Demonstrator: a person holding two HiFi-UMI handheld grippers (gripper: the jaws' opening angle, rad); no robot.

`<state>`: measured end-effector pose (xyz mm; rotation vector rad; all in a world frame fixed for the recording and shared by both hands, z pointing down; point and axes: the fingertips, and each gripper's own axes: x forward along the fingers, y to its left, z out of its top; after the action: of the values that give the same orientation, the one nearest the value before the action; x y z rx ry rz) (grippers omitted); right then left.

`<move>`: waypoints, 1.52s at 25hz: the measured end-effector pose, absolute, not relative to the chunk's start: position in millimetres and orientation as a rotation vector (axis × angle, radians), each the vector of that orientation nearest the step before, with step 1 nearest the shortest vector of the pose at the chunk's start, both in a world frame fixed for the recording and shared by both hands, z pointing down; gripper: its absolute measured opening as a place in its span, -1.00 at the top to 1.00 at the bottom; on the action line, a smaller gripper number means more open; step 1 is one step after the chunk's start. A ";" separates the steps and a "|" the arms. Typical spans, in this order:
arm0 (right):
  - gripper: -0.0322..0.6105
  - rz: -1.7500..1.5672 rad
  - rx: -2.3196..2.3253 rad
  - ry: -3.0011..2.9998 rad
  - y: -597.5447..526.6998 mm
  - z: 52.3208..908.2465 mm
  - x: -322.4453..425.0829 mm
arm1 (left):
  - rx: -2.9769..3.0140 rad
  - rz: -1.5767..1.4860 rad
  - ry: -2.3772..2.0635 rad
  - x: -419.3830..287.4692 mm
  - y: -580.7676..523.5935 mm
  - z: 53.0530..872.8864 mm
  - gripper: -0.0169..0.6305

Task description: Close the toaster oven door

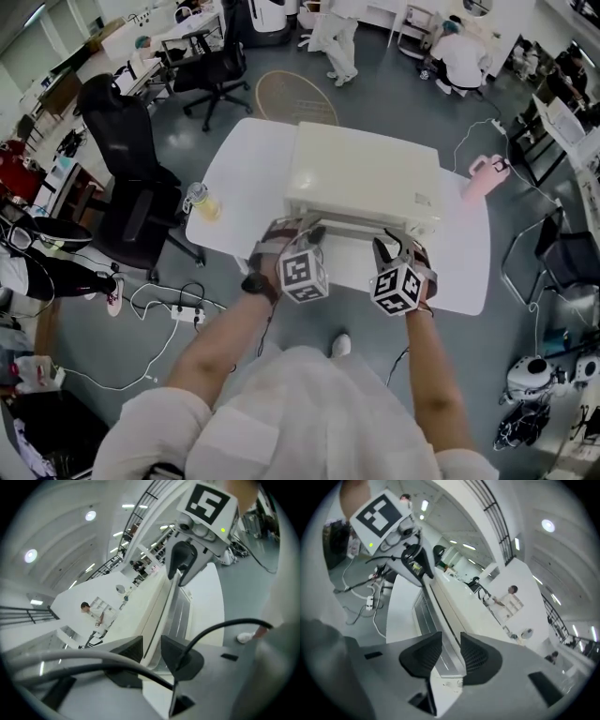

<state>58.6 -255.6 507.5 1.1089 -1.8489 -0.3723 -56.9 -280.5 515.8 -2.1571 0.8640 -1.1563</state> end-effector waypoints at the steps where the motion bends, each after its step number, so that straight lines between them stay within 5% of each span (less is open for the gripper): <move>1: 0.51 -0.317 1.175 -1.895 -253.7 501.4 60.7 | -2.206 -1.112 0.917 -61.0 -280.0 508.1 0.60; 8: 0.55 0.023 1.633 -2.295 -236.9 442.6 75.2 | -2.545 -0.691 1.267 -90.9 -277.4 450.5 0.72; 19: 0.89 -0.039 1.947 -2.476 -197.8 370.2 104.7 | -2.654 0.019 1.500 -161.1 -253.5 359.1 0.77; 38: 0.89 -0.247 2.097 -2.460 -147.6 295.4 109.3 | -2.596 0.106 1.480 -186.9 -223.5 305.1 0.88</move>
<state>109.3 -147.6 295.4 2.0971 -2.4597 -0.2471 -186.9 -223.5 305.1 -2.5958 1.4800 0.1060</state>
